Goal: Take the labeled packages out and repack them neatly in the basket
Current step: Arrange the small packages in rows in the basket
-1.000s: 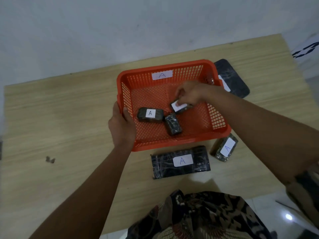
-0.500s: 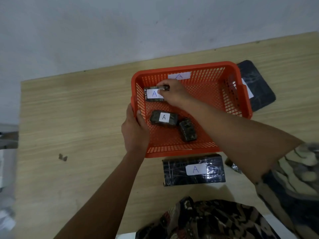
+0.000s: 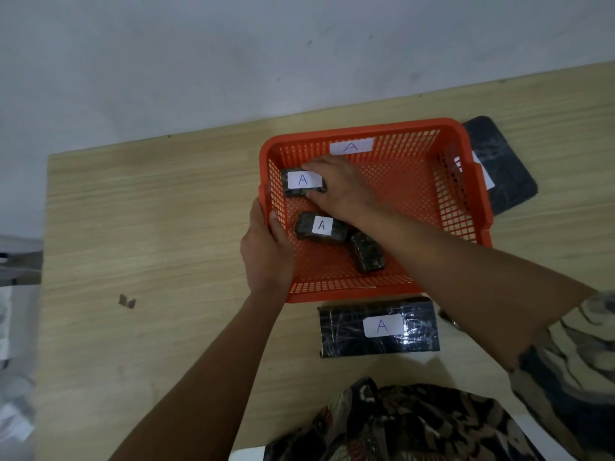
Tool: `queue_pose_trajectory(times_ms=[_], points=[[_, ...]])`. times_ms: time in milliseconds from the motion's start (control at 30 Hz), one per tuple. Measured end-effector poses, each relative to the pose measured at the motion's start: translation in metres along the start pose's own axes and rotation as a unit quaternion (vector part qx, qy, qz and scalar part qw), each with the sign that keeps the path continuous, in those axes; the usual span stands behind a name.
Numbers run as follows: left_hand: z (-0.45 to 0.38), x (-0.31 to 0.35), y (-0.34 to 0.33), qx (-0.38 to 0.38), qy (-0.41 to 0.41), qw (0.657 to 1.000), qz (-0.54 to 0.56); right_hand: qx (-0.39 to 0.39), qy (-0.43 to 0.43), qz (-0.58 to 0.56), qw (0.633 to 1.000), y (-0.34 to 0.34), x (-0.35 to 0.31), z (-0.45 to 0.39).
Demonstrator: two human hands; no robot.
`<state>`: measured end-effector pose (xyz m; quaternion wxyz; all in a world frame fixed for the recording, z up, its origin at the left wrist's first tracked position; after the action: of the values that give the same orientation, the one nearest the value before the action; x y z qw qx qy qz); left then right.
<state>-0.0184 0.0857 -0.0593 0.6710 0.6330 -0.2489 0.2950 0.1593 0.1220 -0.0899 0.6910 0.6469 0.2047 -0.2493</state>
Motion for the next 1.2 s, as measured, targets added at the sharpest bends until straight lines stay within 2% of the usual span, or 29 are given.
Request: queue_pose_trajectory(times_ms=[100,167,333,400,567,667,733,867,1200], points=[[0.001,0.000,0.000,0.000,-0.002,1.000,-0.003,0.059,0.027,-0.007,0.998,0.018,-0.013,0.015],[0.000,0.000,0.000,-0.001,-0.005,1.000,-0.004,0.058,0.038,-0.003,0.998,0.026,-0.019,0.030],[0.000,-0.001,0.000,0.000,-0.003,1.000,-0.008,-0.141,-0.014,-0.008,0.990,0.002,-0.001,0.067],[0.000,-0.001,0.000,-0.001,0.000,1.000,-0.005,-0.156,-0.017,-0.027,0.987,-0.005,0.005,0.076],[0.000,-0.002,-0.001,-0.003,0.000,1.000,-0.003,-0.067,-0.049,-0.109,0.991,0.021,0.015,0.075],[-0.001,-0.002,-0.001,-0.004,0.001,1.000,-0.005,0.020,-0.043,-0.091,0.995,0.055,0.027,0.067],[0.000,-0.002,-0.001,-0.006,0.001,1.000,-0.004,0.051,-0.068,-0.056,0.995,0.068,0.043,0.063],[0.000,0.000,-0.002,-0.008,-0.002,1.000,-0.002,0.040,-0.120,-0.016,0.992,0.064,0.071,0.059],[0.000,0.001,0.000,0.001,-0.011,1.000,-0.004,0.061,-0.108,-0.018,0.992,0.053,0.071,0.043]])
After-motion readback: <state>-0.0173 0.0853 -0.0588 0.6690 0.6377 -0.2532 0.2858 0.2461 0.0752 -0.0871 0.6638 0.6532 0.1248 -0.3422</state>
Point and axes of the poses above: each hand's wrist, its own z-axis away from the middle knuckle, its own y-axis out of the back of the hand, x = y × z, the point moved 9 cm from there along -z, towards the middle knuckle, and after that the axes turned 4 degrees about y, right-handed, at the moved point
